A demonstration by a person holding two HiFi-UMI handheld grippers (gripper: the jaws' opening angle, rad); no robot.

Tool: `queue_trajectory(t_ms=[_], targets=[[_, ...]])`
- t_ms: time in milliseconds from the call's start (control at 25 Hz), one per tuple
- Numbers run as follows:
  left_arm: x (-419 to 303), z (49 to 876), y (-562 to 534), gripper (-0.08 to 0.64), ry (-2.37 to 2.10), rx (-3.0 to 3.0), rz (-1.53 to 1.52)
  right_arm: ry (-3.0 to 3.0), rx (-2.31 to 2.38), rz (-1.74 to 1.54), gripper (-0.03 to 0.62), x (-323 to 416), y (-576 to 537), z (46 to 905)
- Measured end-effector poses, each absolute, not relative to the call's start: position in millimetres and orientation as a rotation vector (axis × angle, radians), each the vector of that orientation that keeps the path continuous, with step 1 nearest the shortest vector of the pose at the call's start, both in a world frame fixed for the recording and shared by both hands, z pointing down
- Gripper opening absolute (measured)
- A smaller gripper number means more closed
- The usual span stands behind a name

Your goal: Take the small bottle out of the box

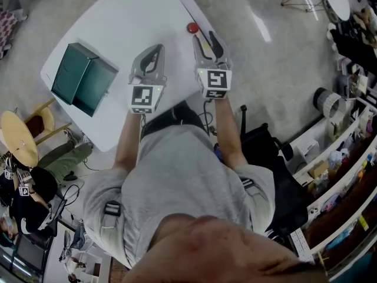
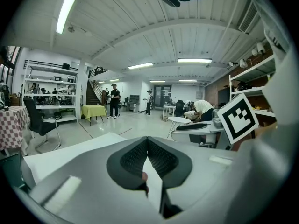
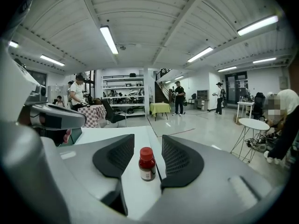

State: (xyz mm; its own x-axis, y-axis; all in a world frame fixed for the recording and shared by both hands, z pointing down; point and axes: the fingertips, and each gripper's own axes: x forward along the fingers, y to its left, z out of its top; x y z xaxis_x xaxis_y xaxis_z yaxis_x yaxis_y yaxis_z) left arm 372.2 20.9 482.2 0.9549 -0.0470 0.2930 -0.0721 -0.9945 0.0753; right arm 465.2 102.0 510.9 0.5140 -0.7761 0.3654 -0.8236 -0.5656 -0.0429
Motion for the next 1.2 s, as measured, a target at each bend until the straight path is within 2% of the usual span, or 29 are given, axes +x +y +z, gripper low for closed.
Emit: queue_trajectory(t_ms=[1200], targets=[[267,381,74,0.012,0.05,3.118,0.225,-1.164,2.782,0.276,0.097,350,201,407]])
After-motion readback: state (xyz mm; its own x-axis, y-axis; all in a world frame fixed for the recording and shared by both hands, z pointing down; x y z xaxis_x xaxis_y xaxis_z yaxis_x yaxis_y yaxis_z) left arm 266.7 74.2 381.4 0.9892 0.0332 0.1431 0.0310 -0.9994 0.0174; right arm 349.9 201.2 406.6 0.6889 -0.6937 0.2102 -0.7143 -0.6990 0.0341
